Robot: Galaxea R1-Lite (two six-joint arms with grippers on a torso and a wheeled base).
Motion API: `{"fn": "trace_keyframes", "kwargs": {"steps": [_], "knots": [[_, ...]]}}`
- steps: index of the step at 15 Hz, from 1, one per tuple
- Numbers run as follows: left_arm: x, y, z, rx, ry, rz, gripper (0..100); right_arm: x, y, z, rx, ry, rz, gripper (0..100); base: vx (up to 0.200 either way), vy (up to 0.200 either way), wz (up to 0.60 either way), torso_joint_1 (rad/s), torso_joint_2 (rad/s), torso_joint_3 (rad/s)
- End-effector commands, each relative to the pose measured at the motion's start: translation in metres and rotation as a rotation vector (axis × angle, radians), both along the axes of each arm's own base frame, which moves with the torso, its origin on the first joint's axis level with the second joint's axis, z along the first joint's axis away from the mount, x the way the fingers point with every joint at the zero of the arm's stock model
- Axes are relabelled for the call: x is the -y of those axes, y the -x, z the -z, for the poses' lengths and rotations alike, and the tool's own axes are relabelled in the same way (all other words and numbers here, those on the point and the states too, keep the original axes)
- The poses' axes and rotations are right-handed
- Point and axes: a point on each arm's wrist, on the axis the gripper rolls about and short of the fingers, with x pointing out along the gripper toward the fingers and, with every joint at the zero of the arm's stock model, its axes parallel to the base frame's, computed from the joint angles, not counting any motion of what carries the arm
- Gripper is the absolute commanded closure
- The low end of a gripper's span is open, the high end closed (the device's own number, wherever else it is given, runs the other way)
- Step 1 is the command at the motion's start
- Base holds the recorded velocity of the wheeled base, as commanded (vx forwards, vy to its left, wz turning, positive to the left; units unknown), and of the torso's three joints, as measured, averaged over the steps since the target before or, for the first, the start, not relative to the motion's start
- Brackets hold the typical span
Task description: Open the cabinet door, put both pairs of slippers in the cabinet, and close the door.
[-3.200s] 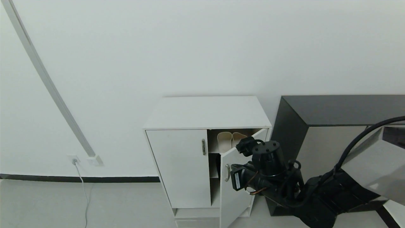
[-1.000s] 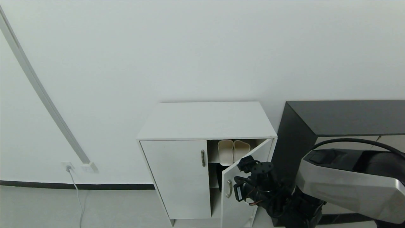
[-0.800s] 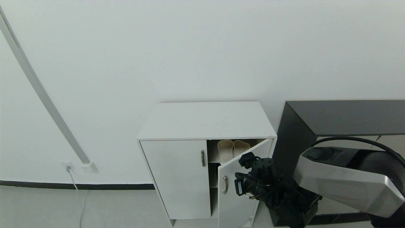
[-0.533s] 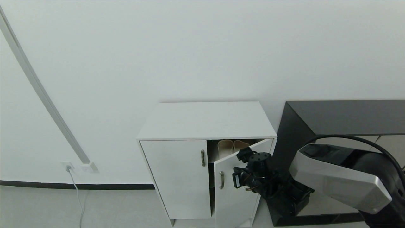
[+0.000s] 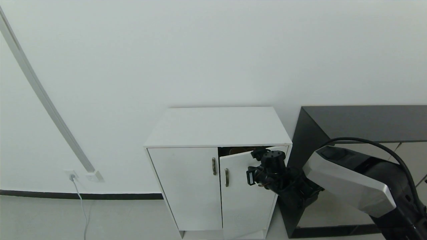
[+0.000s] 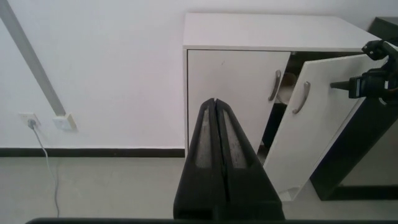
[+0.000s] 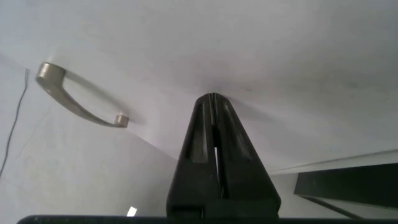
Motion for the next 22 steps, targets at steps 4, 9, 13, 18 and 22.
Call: {"fn": "trace_keyframes", "kwargs": {"steps": [4,9,13,18,22], "knots": [[0.0,0.0,0.0,-0.001,0.0,0.0,100,0.004,-0.026,0.005,0.002,-0.001,0.034,100,0.0,0.0,0.0,0.0,0.0,0.0],[0.0,0.0,0.0,0.0,0.0,-0.002,100,0.005,-0.033,0.002,0.002,-0.001,0.042,100,0.0,0.0,0.0,0.0,0.0,0.0],[0.0,0.0,0.0,-0.001,0.002,0.0,100,0.006,-0.03,0.004,-0.005,0.001,0.043,100,0.0,0.0,0.0,0.0,0.0,0.0],[0.0,0.0,0.0,0.0,0.0,-0.005,100,0.022,0.001,-0.025,0.023,-0.016,0.046,100,0.0,0.0,0.0,0.0,0.0,0.0],[0.0,0.0,0.0,0.0,0.0,-0.003,100,0.067,0.048,-0.066,0.042,-0.025,0.091,100,0.0,0.0,0.0,0.0,0.0,0.0]]}}
